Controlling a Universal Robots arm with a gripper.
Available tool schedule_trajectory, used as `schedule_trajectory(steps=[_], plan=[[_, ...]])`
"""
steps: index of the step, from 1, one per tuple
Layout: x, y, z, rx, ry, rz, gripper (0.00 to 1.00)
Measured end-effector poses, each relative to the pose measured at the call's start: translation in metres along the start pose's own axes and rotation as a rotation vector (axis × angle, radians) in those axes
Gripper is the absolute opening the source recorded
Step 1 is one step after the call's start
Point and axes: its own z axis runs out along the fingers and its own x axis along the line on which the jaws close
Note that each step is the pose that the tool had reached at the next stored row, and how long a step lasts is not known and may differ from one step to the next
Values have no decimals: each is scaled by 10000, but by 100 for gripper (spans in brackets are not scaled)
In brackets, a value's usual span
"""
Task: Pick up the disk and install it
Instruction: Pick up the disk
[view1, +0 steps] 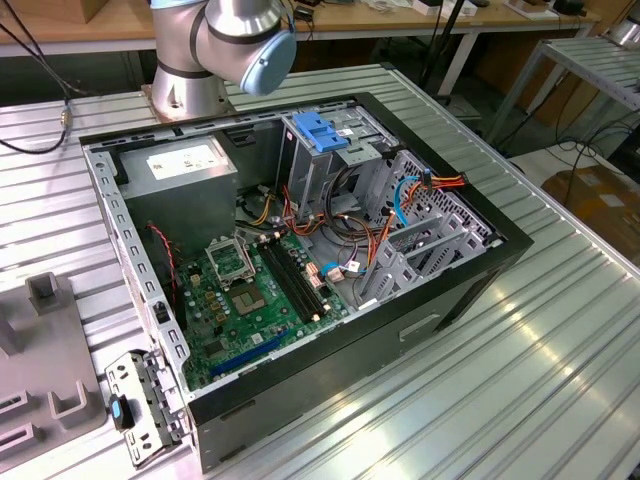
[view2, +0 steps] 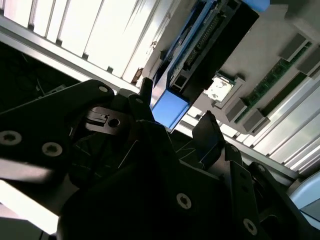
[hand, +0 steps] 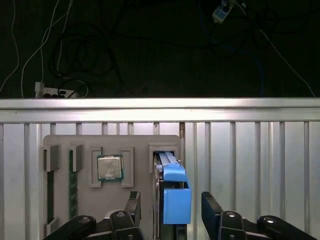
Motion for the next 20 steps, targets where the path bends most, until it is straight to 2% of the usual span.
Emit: schedule_trajectory(steps=[12,16,17,18,19,20], plan=[[1,23,274,-1,0,-28,60],[1,23,285,-3,0,-29,58],[1,23,288,-1,-1,-29,52],[1,23,289,-2,-1,-29,52],[0,23,292,-1,-2,-29,45],[1,23,294,-1,-2,-29,45]])
